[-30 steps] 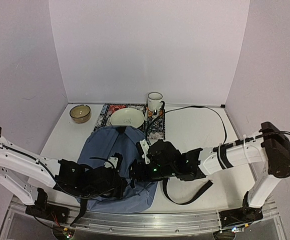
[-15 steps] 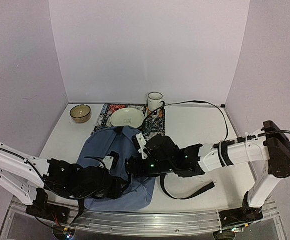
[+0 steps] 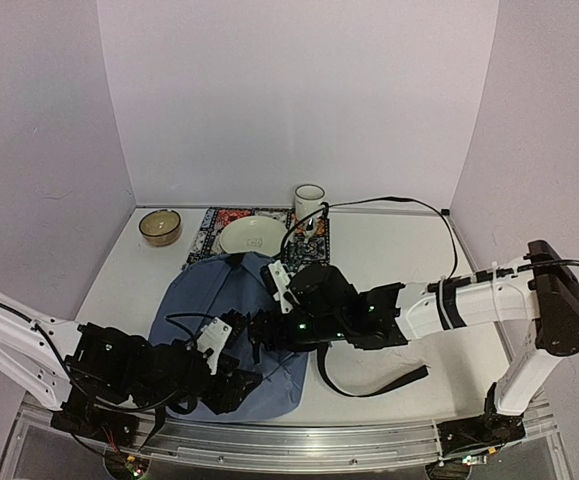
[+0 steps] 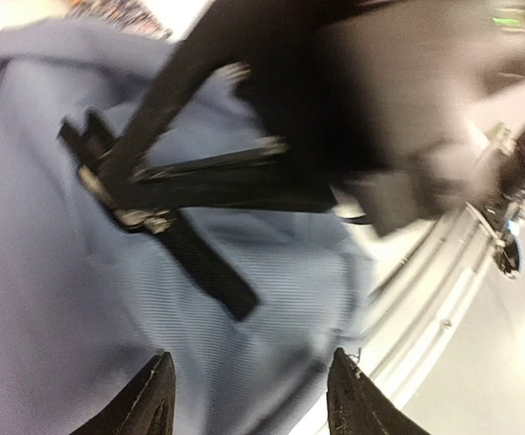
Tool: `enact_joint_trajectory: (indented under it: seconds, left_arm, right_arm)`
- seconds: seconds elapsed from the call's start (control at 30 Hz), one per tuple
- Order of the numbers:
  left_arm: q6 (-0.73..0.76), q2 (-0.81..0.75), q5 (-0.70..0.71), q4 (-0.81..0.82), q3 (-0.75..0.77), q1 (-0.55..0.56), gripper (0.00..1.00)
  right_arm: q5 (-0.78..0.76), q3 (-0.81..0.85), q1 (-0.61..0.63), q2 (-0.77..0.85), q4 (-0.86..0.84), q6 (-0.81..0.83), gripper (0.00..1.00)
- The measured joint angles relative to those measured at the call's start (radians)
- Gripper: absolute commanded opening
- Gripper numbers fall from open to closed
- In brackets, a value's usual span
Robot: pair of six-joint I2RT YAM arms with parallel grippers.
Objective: Pack the student bag
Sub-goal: Hold the pocket on the back of the student bag.
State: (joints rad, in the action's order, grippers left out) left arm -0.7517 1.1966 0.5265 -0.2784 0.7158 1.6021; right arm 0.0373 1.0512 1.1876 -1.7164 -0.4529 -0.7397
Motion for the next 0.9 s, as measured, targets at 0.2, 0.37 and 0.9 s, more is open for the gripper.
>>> enact_joint_trajectory:
  seconds: [0.2,0.37,0.9]
  left_arm:
    - [0.172,-0.065,-0.033,0.033,0.0,0.015,0.65]
    - [0.301,-0.068,-0.053,0.046,-0.004,0.015,0.66]
    - [0.534,0.031,-0.014,0.114,-0.051,0.014,0.39]
  right_arm:
    - [0.001,0.017,-0.003,0.0,0.004,0.007,0.0]
    - [0.012,0.025,-0.004,0.0,0.008,0.008,0.0]
    - [0.042,0.029,-0.01,0.0,0.011,0.003,0.0]
